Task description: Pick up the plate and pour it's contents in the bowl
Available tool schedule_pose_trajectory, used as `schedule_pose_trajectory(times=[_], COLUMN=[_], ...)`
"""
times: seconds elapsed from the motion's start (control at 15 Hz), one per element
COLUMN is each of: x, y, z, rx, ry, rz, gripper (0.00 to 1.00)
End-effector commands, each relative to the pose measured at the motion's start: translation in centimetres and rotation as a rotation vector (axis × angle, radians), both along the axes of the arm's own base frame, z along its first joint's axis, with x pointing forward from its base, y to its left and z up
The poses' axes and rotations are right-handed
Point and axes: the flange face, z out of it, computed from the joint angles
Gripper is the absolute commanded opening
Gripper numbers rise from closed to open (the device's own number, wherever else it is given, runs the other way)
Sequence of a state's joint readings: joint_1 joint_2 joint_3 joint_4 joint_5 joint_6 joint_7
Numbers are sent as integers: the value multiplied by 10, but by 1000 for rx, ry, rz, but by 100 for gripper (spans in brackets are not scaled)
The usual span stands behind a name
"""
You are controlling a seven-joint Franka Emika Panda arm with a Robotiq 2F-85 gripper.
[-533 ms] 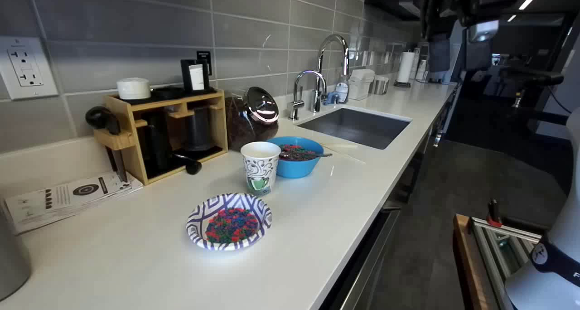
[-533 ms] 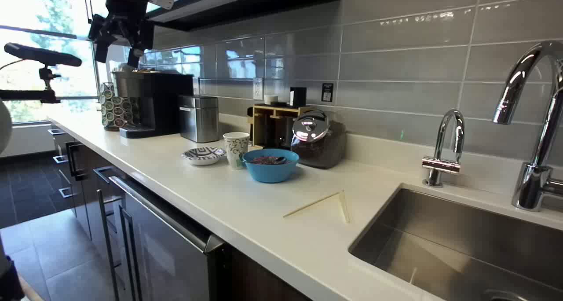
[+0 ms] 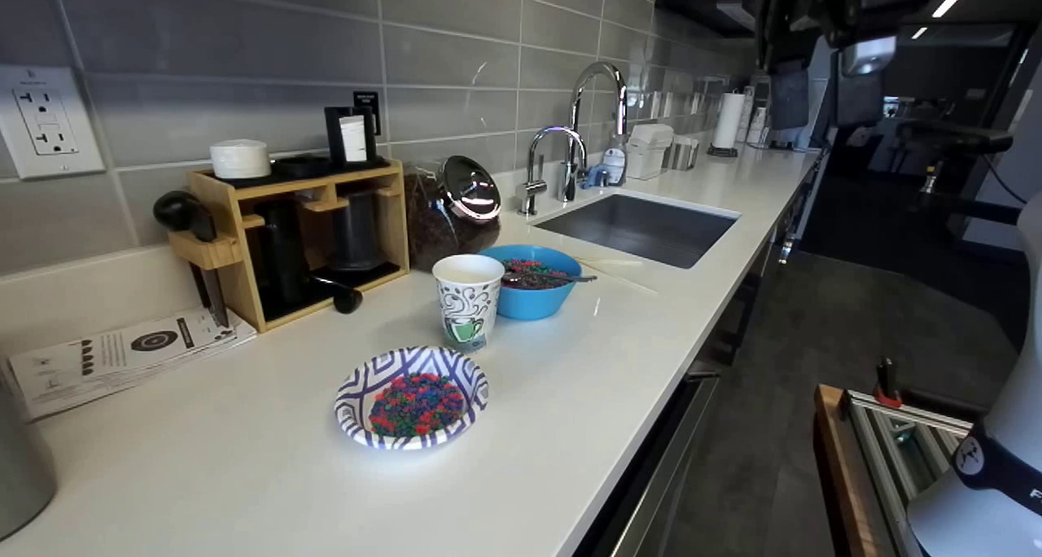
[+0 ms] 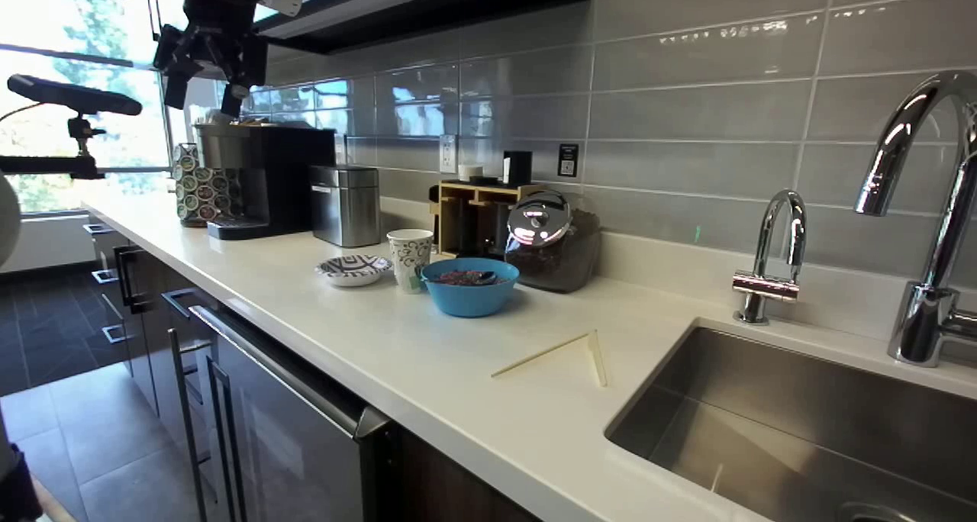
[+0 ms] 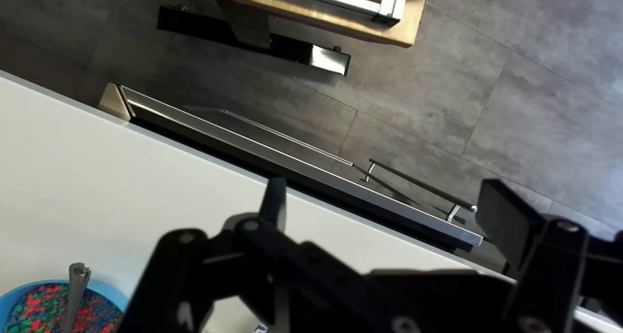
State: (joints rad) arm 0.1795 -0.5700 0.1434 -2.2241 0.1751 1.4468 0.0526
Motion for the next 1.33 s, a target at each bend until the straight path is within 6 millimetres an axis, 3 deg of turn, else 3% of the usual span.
schedule_pose_trajectory(times=[0.0,0.27,0.47,0.67,0.93,1.27], x=[0,0,20,44,73,95], y=[0,0,-8,-19,-18,-10], z=[1,1,-14,-40,-81,-136], rx=[0,0,24,72,198,181], ry=[1,1,3,-9,-33,-75], rz=[0,0,-107,-254,-404,-666], gripper=[100,100,100,100,100,100])
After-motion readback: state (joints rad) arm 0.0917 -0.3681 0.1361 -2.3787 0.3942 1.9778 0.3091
